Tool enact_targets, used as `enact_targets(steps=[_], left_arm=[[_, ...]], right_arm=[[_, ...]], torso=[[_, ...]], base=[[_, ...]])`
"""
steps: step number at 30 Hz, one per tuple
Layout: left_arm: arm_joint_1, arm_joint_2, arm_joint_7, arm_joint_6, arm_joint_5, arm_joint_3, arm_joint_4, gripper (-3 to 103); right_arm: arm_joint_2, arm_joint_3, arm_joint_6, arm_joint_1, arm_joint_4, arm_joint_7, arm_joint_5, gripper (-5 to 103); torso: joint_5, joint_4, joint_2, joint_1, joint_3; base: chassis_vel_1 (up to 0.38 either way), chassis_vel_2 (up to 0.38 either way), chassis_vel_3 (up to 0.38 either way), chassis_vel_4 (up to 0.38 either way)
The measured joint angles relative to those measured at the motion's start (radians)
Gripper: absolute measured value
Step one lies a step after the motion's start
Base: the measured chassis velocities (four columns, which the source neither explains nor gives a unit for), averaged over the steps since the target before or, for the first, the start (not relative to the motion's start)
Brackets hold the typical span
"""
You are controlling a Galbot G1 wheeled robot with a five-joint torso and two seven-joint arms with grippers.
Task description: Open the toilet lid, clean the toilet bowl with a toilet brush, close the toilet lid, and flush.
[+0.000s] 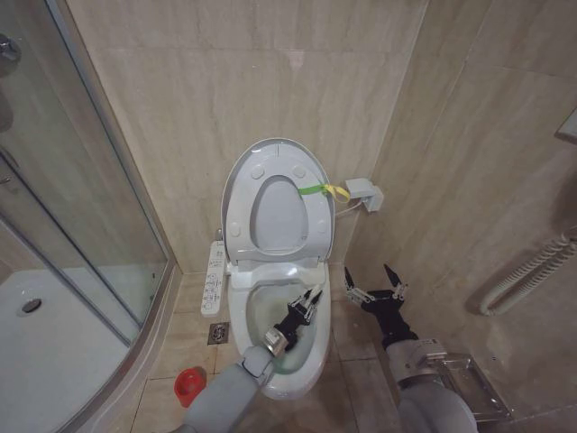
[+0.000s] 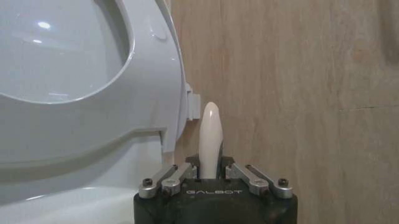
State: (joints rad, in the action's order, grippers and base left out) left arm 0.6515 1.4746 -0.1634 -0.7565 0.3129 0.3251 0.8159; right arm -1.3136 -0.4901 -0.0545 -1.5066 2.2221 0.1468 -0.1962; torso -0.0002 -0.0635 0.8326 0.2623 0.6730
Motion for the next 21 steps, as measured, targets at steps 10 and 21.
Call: enact_targets(steps=[10,21], left_arm=[[0.006,0.02,0.018,0.013,0.016,0.005,0.084,20],[0.109,-0.075,0.026,0.008,-0.025,-0.04,0.148,20]], right_arm=[[0.0,0.0,0.0,0.0,0.0,0.0,0.0,100],[0.0,0.0,0.0,0.0,0.0,0.0,0.0,100]], torso=[[0.0001,-0.0004,0.0,0.0,0.0],[0.0003,0.0001,0.0,0.0,0.0]], base=[[0.0,0.0,0.0,0.0],[0.0,0.0,0.0,0.0]])
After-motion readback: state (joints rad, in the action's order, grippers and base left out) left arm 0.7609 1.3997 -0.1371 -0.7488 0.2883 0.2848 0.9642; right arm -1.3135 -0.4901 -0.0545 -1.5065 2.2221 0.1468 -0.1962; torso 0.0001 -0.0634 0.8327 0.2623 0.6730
